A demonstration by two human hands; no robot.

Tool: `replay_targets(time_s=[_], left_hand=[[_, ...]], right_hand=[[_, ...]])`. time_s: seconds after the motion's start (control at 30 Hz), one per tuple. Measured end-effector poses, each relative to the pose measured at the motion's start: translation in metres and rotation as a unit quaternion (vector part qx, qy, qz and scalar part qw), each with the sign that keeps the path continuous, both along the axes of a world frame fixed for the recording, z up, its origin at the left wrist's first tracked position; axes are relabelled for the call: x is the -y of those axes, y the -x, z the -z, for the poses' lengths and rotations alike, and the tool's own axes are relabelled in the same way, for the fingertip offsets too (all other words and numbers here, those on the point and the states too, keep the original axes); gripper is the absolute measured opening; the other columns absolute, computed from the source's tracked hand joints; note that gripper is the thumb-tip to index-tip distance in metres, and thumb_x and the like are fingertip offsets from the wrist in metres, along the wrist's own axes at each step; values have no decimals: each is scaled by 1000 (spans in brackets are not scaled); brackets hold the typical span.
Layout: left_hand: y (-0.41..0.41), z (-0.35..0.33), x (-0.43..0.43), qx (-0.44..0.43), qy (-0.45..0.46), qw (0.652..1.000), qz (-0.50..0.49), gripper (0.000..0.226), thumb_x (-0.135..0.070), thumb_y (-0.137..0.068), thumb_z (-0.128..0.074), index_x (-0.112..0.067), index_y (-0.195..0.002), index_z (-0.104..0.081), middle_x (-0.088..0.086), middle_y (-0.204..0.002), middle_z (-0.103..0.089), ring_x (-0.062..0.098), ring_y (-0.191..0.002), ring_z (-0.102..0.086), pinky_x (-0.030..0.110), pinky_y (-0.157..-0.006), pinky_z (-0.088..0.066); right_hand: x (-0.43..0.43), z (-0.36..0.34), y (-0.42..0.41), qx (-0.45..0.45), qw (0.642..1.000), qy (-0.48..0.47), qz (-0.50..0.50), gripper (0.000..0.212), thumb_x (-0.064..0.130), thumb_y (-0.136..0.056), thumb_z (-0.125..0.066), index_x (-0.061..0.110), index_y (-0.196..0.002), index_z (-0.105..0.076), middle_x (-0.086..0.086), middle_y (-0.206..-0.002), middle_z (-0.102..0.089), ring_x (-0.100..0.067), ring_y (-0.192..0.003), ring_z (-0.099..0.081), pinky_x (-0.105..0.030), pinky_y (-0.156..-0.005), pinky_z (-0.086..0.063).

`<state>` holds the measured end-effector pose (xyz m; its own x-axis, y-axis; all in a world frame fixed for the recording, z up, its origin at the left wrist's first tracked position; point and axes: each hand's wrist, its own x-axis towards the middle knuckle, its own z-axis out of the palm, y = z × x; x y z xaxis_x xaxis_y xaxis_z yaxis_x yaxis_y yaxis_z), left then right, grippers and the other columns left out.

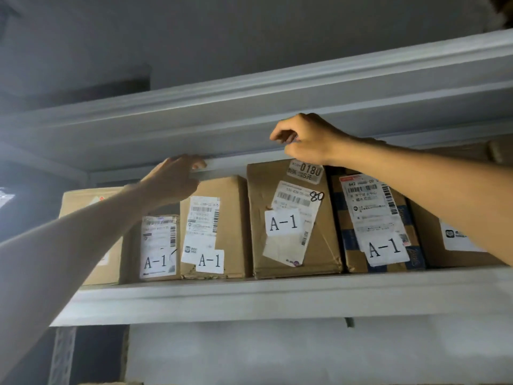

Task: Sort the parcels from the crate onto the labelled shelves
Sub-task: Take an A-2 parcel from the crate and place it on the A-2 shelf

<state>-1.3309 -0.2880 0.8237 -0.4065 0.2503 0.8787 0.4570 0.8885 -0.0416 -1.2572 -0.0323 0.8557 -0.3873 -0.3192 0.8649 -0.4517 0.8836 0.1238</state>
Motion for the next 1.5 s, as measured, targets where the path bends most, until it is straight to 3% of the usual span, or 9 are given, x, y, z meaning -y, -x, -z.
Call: replay_targets(time_s=[0.2,0.43,0.7,1.1,1.2,1.27,1.33,1.43,1.5], left_hand=[[31,1,63,72,116,988,-78,73,-4,-83,-65,-10,-146,-29,8,-151,-34,22,-139,-33,28,-111,-26],[72,14,86,126,186,971,-79,86,-23,-81,-72,-12,-149,-22,5,-153,-32,22,-140,-32,28,-111,-23],[86,26,98,85,120,989,10,58,-27,-71,-79,-12,-123,-57,4,-125,-60,20,-117,-54,26,-92,-40],[65,29,104,53,105,992,36,49,-17,-77,-75,-9,-122,-61,7,-128,-61,21,-119,-56,28,-96,-43],[63,29,105,51,109,992,33,49,-18,-78,-74,-9,-123,-60,7,-129,-60,21,-119,-56,28,-96,-43],[62,31,104,50,110,992,37,50,-19,-78,-74,-9,-125,-59,7,-129,-60,21,-120,-55,29,-98,-42],[61,33,105,52,115,991,40,51,-19,-78,-74,-9,-126,-59,6,-130,-60,20,-121,-55,32,-101,-43],[62,34,106,59,112,991,45,52,-19,-78,-74,-9,-126,-58,8,-130,-59,21,-120,-56,35,-101,-45],[62,35,108,62,108,991,47,52,-18,-78,-73,-9,-127,-57,9,-129,-59,22,-118,-56,36,-100,-46]], right_hand=[[85,10,29,28,987,-105,117,50,36,-77,-74,17,-120,-58,-4,-119,-60,-22,-107,-56,-36,-89,-47],[164,15,70,72,965,-127,217,75,47,-61,-84,11,-118,-52,-6,-114,-59,-26,-103,-56,-44,-85,-50],[164,21,78,82,974,-98,189,61,24,-57,-90,17,-104,-52,0,-103,-54,-18,-88,-50,-31,-60,-37],[158,5,66,-37,995,-4,89,18,-5,-66,-78,11,-74,-73,5,-61,-61,-13,-62,-65,-36,-72,-58],[158,0,68,14,996,-23,85,28,7,-67,-81,14,-92,-73,7,-73,-65,-9,-68,-62,-32,-72,-55],[158,0,69,117,984,-44,128,70,32,-62,-87,17,-124,-58,5,-108,-62,-16,-96,-61,-33,-84,-51],[156,2,75,199,962,-72,175,88,43,-56,-88,14,-130,-51,0,-127,-57,-25,-112,-57,-40,-94,-48],[155,8,83,158,960,-111,203,59,39,-54,-89,16,-100,-62,-2,-95,-68,-21,-83,-63,-32,-65,-51],[154,2,78,122,970,-80,194,57,36,-54,-90,19,-103,-65,0,-93,-68,-18,-81,-62,-29,-65,-50]])
